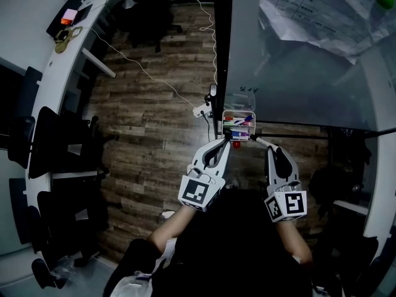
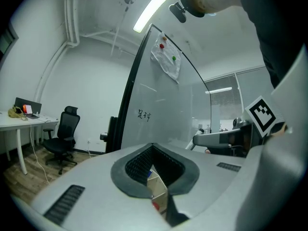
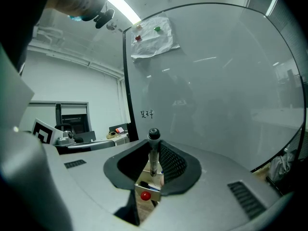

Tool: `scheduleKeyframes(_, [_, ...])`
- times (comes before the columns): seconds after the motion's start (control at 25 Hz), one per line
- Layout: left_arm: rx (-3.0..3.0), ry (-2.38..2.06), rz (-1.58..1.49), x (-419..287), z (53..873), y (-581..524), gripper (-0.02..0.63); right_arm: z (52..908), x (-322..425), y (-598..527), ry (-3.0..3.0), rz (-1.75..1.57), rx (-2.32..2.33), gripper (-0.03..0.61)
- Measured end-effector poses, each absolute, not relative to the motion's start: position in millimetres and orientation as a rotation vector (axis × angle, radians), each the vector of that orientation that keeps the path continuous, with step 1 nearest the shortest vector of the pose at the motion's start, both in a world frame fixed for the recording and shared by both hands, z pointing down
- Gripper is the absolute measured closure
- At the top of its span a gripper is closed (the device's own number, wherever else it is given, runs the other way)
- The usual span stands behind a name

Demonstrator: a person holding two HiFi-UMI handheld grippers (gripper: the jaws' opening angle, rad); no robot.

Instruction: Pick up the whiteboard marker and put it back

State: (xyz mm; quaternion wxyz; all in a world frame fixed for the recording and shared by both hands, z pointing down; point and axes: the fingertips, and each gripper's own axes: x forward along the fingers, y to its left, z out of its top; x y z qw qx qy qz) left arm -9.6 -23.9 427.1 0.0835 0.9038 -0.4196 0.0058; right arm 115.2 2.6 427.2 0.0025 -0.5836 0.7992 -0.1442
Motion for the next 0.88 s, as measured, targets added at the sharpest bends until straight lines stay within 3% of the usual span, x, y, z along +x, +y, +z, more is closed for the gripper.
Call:
scheduleKeyframes(0.52, [2.762,-1.296,0.149,-6.5,431.8,-23.1,0.607,429.6,115.6,2.2,2.504,-0.464,-1.835,0.502])
scheduleKeyframes(0.88, [2.701,-1.258,0.015,-4.3,425.2,-21.2,0.607,430.7,116.8,2.9,2.507,-0.469,-1.833,0.502])
